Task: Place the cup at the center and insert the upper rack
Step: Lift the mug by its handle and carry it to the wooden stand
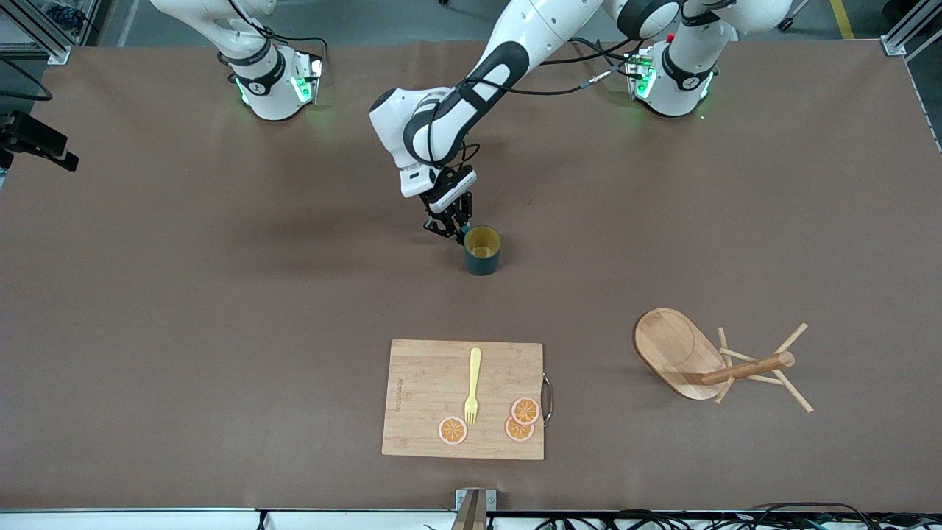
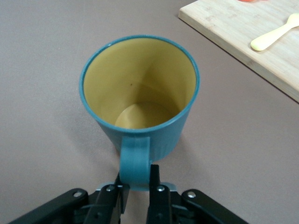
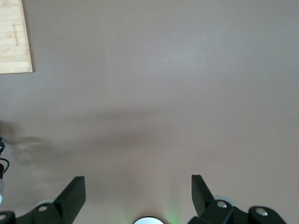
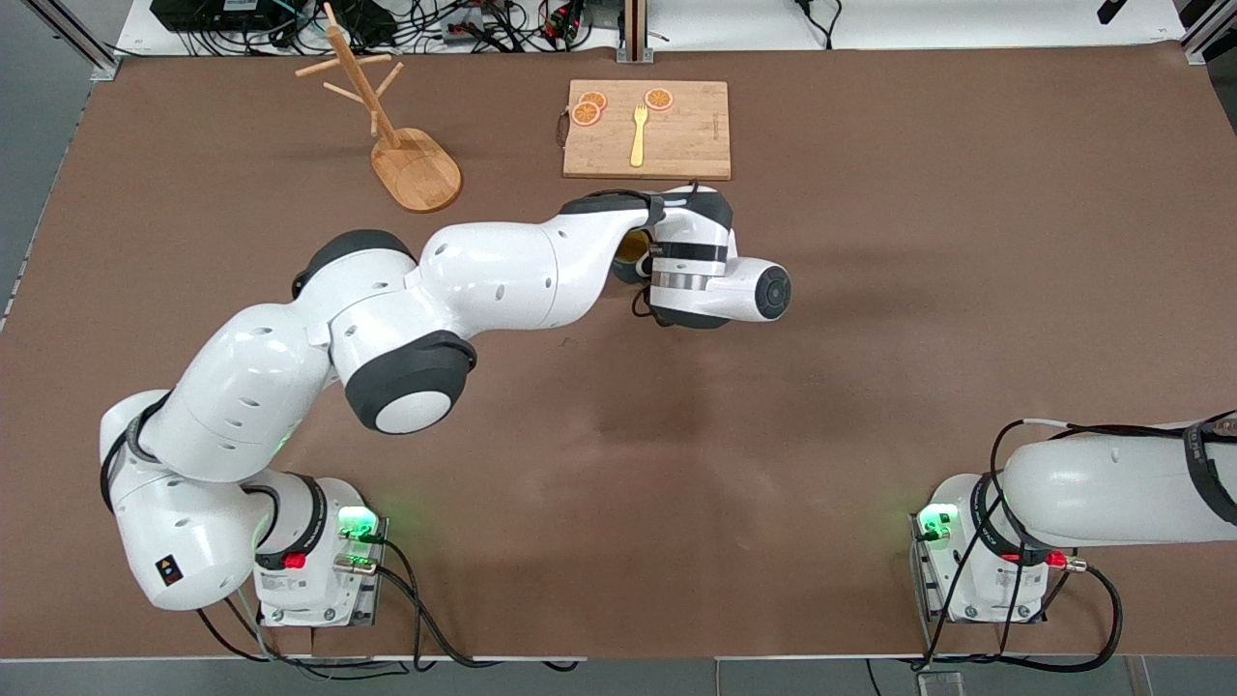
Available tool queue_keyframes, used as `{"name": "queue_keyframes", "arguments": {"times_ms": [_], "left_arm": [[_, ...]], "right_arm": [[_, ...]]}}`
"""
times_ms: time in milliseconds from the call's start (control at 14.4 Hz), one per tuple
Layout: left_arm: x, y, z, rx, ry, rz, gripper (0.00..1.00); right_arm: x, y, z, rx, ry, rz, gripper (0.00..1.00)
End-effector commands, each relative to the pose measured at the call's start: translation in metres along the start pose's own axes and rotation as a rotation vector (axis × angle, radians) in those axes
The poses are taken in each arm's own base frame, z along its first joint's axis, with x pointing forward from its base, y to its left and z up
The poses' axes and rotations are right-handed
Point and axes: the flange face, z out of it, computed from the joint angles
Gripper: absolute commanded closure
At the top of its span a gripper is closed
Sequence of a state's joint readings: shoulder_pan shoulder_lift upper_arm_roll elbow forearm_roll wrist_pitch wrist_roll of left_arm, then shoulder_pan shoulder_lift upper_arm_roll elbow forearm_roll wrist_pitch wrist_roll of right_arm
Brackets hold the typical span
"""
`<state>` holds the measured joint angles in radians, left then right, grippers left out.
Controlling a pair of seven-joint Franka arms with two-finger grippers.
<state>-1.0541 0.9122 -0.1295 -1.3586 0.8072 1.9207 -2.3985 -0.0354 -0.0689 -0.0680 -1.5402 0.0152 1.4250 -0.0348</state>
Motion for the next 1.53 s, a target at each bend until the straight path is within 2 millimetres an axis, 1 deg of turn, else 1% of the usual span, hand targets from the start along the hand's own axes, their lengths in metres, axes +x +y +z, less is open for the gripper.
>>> {"name": "queue_keyframes", "arguments": {"times_ms": [0, 69, 208, 278, 347, 417, 486, 625, 833, 903, 972, 1042, 1111, 1250, 1458], "left_arm": [[0.006, 0.008, -0.009, -0.021, 0.027, 0.017, 0.98], [0.014, 0.01, -0.015, -0.018, 0.028, 0.021, 0.99], [0.035, 0.018, -0.032, -0.014, 0.011, 0.026, 1.0], [0.058, 0.026, -0.036, 0.0, -0.013, 0.001, 1.0], [0.075, 0.032, -0.042, 0.004, -0.03, -0.007, 1.0], [0.093, 0.038, -0.053, 0.003, -0.055, -0.023, 1.0], [0.117, 0.044, -0.065, 0.004, -0.084, -0.056, 1.0], [0.175, 0.054, -0.086, 0.018, -0.165, -0.134, 1.0], [0.268, 0.061, -0.106, 0.036, -0.303, -0.18, 1.0], [0.302, 0.062, -0.107, 0.043, -0.355, -0.201, 1.0], [0.332, 0.061, -0.105, 0.049, -0.401, -0.214, 1.0], [0.362, 0.06, -0.098, 0.054, -0.449, -0.228, 1.0], [0.383, 0.058, -0.091, 0.062, -0.49, -0.238, 1.0], [0.433, 0.052, -0.076, 0.067, -0.581, -0.27, 1.0], [0.508, 0.035, -0.049, 0.047, -0.742, -0.319, 1.0]], "right_arm": [[-0.014, 0.0, -0.005, -0.015, 0.011, -0.009, 0.0], [-0.014, 0.001, -0.005, -0.014, 0.011, -0.009, 0.0], [-0.014, -0.008, -0.001, -0.014, 0.004, -0.024, 0.0], [-0.015, -0.009, -0.001, -0.013, 0.006, -0.026, 0.0], [-0.015, -0.008, -0.002, -0.014, 0.007, -0.024, 0.0], [-0.015, -0.008, -0.002, -0.013, 0.006, -0.024, 0.0], [-0.015, -0.006, -0.001, -0.012, 0.004, -0.021, 0.0], [-0.016, -0.006, -0.001, -0.01, 0.004, -0.021, 0.0], [-0.019, -0.006, 0.0, -0.01, 0.004, -0.021, 0.0], [-0.02, -0.005, 0.002, -0.009, 0.004, -0.018, 0.0], [-0.02, -0.005, 0.003, -0.006, 0.004, -0.019, 0.0], [-0.02, -0.004, 0.002, -0.005, 0.006, -0.016, 0.0], [-0.02, -0.003, 0.002, 0.0, 0.008, -0.015, 0.0], [-0.019, -0.005, 0.002, 0.001, 0.012, -0.018, 0.0], [-0.019, -0.005, 0.001, 0.001, 0.014, -0.018, 0.0]]}}
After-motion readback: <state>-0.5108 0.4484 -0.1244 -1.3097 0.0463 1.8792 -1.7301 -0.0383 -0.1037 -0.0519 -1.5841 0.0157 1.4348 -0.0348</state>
